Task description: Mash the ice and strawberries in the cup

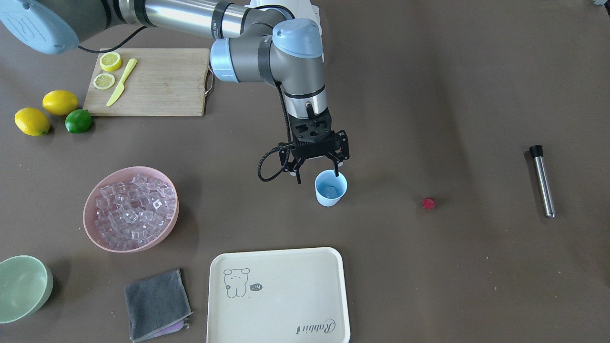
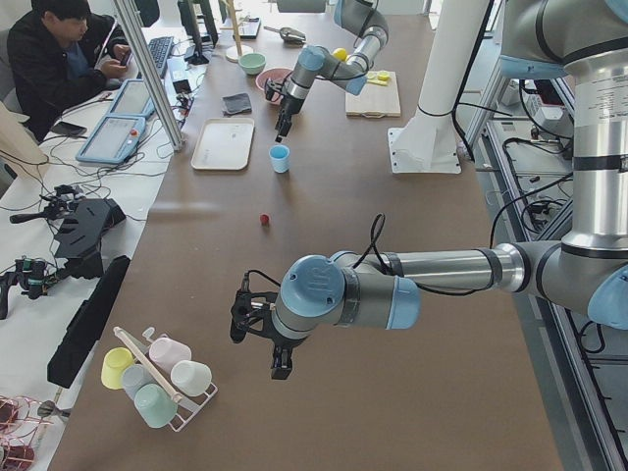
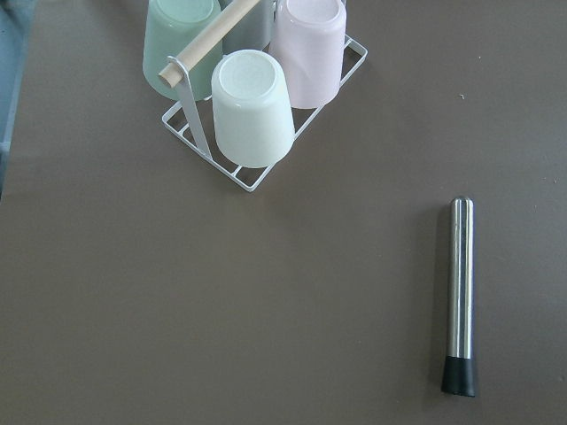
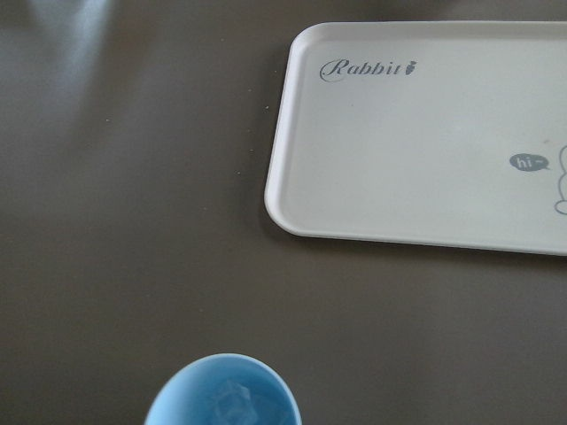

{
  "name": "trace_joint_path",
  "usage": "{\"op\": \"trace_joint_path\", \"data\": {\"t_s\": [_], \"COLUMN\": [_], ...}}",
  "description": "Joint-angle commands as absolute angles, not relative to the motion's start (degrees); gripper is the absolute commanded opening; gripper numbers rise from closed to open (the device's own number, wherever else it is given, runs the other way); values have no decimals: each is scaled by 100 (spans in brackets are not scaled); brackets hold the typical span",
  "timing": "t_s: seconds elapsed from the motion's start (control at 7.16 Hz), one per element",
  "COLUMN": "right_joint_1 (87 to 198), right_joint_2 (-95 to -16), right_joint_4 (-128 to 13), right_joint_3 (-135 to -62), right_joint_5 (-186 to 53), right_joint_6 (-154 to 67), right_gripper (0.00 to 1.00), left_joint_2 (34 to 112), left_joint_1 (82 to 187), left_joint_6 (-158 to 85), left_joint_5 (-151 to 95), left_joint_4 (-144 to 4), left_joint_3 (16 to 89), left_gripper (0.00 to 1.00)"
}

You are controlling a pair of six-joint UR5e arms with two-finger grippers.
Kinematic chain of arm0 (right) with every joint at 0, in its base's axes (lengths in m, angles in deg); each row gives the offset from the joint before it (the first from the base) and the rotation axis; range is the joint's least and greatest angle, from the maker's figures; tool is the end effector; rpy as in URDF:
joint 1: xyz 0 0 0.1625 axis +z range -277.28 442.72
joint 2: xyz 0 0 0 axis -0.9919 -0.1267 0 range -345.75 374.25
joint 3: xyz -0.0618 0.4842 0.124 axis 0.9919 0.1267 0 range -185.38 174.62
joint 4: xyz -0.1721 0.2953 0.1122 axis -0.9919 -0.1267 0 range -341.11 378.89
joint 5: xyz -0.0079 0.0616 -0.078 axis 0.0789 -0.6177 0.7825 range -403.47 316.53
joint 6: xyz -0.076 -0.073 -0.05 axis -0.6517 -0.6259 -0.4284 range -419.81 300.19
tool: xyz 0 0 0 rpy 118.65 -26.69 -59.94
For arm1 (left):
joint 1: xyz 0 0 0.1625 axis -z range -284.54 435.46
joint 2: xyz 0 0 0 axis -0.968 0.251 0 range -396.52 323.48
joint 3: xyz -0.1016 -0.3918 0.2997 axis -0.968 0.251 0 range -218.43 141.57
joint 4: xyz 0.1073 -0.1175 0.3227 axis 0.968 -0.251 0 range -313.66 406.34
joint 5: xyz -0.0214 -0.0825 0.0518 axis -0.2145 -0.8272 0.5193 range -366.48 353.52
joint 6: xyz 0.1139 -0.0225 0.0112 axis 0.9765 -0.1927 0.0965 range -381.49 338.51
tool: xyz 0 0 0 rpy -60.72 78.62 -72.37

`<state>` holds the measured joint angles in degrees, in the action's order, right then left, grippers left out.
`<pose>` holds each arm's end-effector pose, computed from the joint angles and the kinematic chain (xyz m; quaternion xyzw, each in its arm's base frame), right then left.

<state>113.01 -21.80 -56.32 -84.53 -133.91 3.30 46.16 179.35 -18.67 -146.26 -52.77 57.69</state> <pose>-0.6265 -0.5193 0.2081 0.2286 -0.4266 0.0241 0.8747 -0.1339 -0.3574 0.7299 0.1229 0.4063 -0.0584 0.9035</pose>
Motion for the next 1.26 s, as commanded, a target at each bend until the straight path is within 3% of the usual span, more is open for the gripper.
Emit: {"op": "trace_joint_path", "data": {"t_s": [0.0, 0.42, 1.12], "right_joint_1": [11890, 13243, 15526], "right_joint_2": [-3237, -4566, -5464], "right_joint_4": [-5626, -5617, -5696], "right_joint_3": [-9358, -10055, -9539], "right_joint_5": [-14212, -15716, -17388], "right_joint_6": [-554, -2013, -4273], "right_gripper": [99, 99, 99], "left_joint_2": [4601, 4846, 5935], "left_joint_1": [17918, 17567, 16205], "left_joint_6": [-1886, -2492, -5034], "left_joint_5": [-14614, -14632, -14509], "left_joint_4": [-5272, -5254, -5228], "left_joint_3": [5799, 5834, 5712], "left_gripper": [99, 99, 99]}}
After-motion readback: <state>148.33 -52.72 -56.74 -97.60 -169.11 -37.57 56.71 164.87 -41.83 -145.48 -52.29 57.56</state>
